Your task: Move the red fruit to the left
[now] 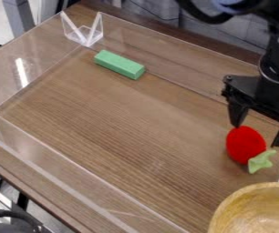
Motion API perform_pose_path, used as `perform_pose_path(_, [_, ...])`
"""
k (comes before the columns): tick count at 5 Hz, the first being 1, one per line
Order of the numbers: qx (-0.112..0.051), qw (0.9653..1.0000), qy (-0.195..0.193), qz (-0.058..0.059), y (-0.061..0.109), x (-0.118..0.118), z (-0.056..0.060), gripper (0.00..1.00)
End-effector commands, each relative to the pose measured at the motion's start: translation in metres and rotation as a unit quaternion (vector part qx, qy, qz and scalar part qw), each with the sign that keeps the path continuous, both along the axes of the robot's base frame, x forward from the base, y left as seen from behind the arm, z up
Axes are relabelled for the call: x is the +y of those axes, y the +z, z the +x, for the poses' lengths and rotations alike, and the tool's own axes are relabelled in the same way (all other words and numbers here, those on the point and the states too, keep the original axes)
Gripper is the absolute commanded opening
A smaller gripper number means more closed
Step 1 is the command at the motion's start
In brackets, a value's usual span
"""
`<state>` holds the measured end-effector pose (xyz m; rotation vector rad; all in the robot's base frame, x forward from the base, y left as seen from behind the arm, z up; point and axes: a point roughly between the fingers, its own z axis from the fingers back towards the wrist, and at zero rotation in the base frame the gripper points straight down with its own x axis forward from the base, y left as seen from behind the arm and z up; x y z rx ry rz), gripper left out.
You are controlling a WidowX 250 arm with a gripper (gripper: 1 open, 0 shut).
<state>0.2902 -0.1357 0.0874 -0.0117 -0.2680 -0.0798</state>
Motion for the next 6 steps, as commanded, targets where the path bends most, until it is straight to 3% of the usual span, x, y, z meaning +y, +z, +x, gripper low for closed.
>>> perform_pose_path(1, [-0.02, 0.9989, -0.042, -0.008, 0.004, -0.008, 0.002, 1.0])
perform_pose_path(2, [-0.02, 0.9992, -0.035, -0.004, 0.007, 0.009, -0.003, 1.0])
perform_pose_path(3, [-0.031, 0.9995, -0.007, -0.002, 0.016, 0.027, -0.001, 1.0])
perform_pose_path(4, [-0.04, 0.9984, -0.04, -0.012, 0.01, 0.02, -0.002, 1.0])
perform_pose_path(5, [-0.029, 0.9987, -0.039, -0.011, -0.002, 0.024, -0.002, 1.0])
perform_pose_path(6, [-0.02, 0.9997, -0.014, -0.009, -0.014, 0.017, 0.005, 1.0])
